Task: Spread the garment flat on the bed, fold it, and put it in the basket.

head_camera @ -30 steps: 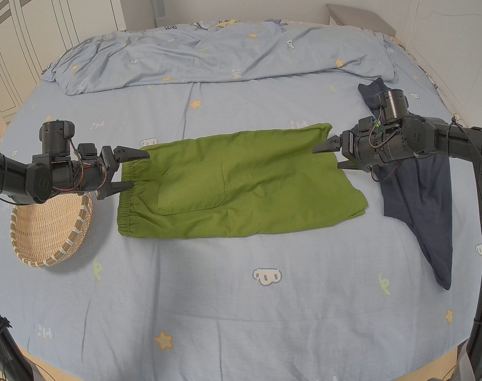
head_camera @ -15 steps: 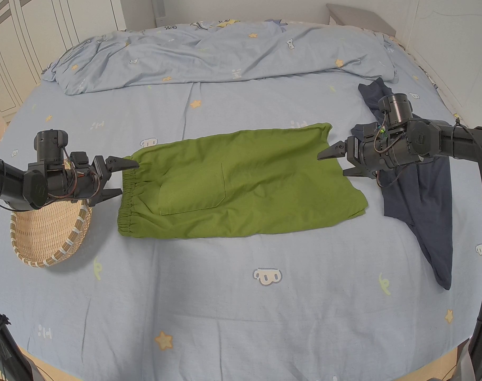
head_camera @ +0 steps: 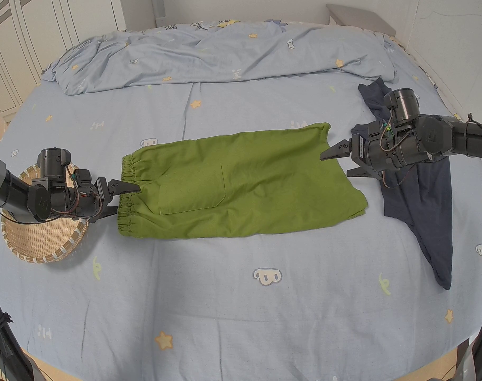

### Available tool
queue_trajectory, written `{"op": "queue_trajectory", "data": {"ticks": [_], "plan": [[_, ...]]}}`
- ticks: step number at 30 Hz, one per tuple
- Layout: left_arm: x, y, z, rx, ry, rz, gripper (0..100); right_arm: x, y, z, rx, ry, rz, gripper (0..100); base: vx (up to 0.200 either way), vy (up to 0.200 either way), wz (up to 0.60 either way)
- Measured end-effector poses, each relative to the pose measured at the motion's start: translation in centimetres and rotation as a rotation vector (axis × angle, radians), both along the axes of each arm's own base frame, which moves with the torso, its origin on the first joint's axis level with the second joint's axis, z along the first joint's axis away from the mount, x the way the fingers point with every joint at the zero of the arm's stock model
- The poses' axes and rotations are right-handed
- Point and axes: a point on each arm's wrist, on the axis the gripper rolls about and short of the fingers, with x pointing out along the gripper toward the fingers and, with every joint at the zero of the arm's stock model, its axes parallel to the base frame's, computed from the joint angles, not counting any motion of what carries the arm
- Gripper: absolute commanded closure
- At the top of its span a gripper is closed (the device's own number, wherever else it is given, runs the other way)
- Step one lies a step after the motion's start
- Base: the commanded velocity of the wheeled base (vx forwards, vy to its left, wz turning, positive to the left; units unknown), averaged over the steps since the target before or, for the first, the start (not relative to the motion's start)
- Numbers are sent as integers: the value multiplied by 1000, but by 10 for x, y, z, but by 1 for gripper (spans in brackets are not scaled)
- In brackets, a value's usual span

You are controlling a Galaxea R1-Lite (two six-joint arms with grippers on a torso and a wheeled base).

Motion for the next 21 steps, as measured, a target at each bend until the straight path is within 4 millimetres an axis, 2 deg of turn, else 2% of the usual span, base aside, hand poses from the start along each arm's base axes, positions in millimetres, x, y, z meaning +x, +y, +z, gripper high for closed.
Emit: {"op": "queue_trajectory", "data": {"ticks": [10,21], "plan": [[6,0,-1,-44,-26,27,0,-4,4,0,-12,3,-2,0,0,0,0],[9,-10,-8,-53,-51,7,0,-6,3,1,-13,3,-2,0,0,0,0]]}}
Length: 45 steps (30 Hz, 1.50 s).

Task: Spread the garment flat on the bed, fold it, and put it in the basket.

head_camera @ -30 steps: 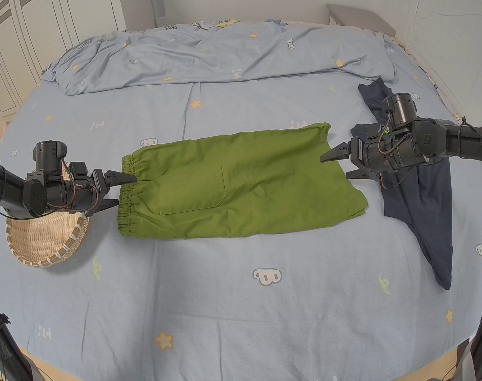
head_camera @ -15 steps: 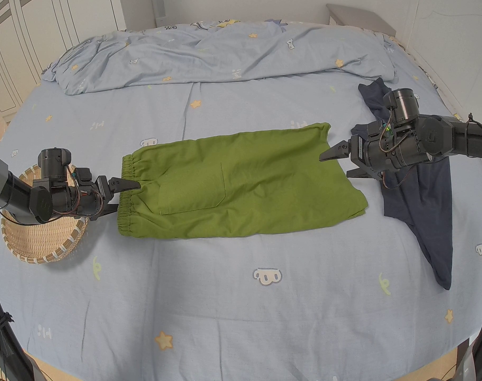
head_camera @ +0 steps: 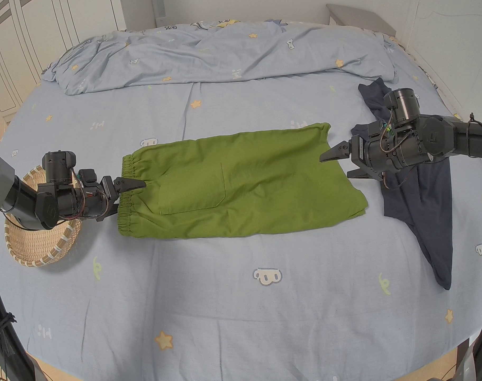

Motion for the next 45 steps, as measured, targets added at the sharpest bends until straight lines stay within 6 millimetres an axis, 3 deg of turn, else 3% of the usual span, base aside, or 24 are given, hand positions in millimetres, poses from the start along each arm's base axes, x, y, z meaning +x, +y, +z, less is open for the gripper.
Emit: {"op": "queue_trajectory", "data": {"ticks": [11,22,23,36,45], "plan": [[3,4,-8,-2,-1,7,0,-1,0,1,1,-4,0,0,0,0,0],[7,-12,-13,-10,-2,-25,0,-2,2,1,0,1,7,0,0,0,0],[7,-12,-13,-15,2,-22,100,-2,2,1,0,1,7,0,0,0,0],[7,-7,-9,-34,-9,-1,100,-3,2,1,-2,3,6,0,0,0,0],[-6,4,13,-41,-24,26,100,-4,-5,4,-7,-4,-19,0,0,0,0]]}}
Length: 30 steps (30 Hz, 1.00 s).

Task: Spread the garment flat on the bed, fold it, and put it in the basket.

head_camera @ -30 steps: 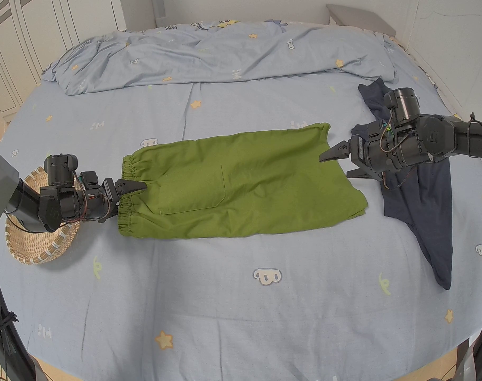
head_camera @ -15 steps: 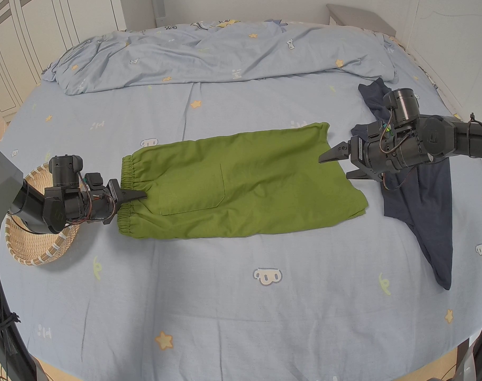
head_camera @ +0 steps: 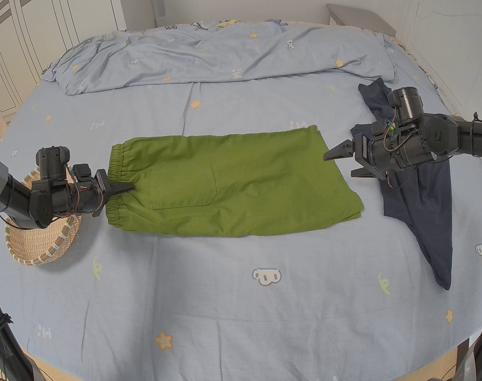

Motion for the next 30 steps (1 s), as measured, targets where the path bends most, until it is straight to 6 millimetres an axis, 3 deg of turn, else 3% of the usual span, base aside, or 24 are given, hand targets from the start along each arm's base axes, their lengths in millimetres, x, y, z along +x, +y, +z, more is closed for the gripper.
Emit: {"op": "queue_trajectory", "data": {"ticks": [9,21,30], "plan": [[-7,6,14,-15,-21,-21,100,6,-8,-15,-14,46,-28,0,0,0,0],[-8,5,16,-12,-27,-24,100,11,-28,-45,-13,144,-62,0,0,0,0],[-8,4,16,-11,-31,-27,100,12,-28,-61,50,209,-3,0,0,0,0]]}}
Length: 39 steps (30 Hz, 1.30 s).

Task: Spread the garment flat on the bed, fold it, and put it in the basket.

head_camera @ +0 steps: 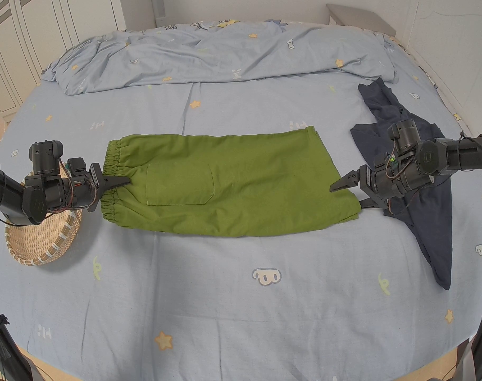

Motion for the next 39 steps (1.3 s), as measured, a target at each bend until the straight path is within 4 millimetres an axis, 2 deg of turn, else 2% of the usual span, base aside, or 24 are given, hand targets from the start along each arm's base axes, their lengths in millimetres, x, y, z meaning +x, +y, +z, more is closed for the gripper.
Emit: {"op": "queue_trajectory", "data": {"ticks": [5,13,14,30,39], "plan": [[0,1,1,-3,1,1,100,-3,1,-6,80,66,63,0,0,0,0],[0,1,1,-4,1,2,100,3,2,-18,85,88,71,0,0,0,0],[0,1,1,-4,1,2,100,3,2,-18,84,89,70,100,0,0,0],[0,2,1,-3,0,4,100,4,-20,-24,75,99,33,100,0,0,0],[-3,7,0,-4,21,12,100,-14,-24,1,74,75,29,100,0,0,0]]}}
